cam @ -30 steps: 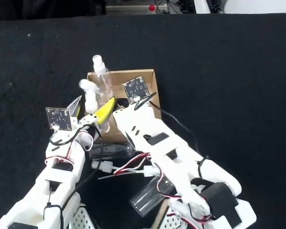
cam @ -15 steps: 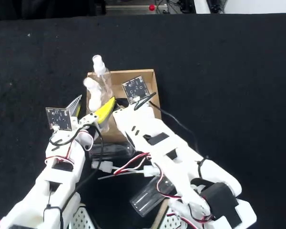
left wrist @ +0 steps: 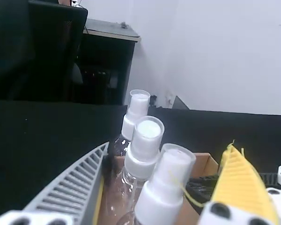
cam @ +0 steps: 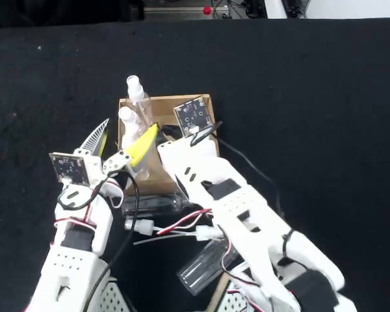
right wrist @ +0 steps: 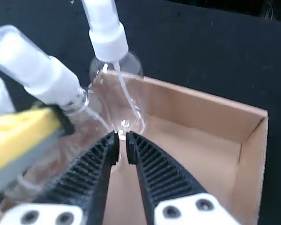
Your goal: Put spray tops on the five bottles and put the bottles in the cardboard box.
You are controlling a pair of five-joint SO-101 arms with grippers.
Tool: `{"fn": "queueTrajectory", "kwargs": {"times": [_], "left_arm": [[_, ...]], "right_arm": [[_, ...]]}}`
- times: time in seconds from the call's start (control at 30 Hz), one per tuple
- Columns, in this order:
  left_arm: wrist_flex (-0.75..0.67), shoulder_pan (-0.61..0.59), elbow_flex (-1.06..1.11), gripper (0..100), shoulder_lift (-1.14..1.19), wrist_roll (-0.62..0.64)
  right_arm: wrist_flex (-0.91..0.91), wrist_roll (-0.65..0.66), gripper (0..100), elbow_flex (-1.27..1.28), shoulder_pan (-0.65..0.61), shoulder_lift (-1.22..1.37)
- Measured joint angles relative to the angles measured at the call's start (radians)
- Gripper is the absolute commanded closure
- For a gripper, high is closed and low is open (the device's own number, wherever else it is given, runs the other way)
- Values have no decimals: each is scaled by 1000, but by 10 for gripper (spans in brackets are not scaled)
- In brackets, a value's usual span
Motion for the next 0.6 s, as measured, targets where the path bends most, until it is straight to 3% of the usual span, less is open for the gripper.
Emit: {"fn": "queueTrajectory", "kwargs": {"times": [0.27, 0.6], "left_arm": [[517, -103, -2, 661, -408, 0], [779, -181, -34, 661, -431, 5]], "right_arm": [[176, 0, 983, 0, 51, -115], [520, 127, 982, -101, 55, -221]]}}
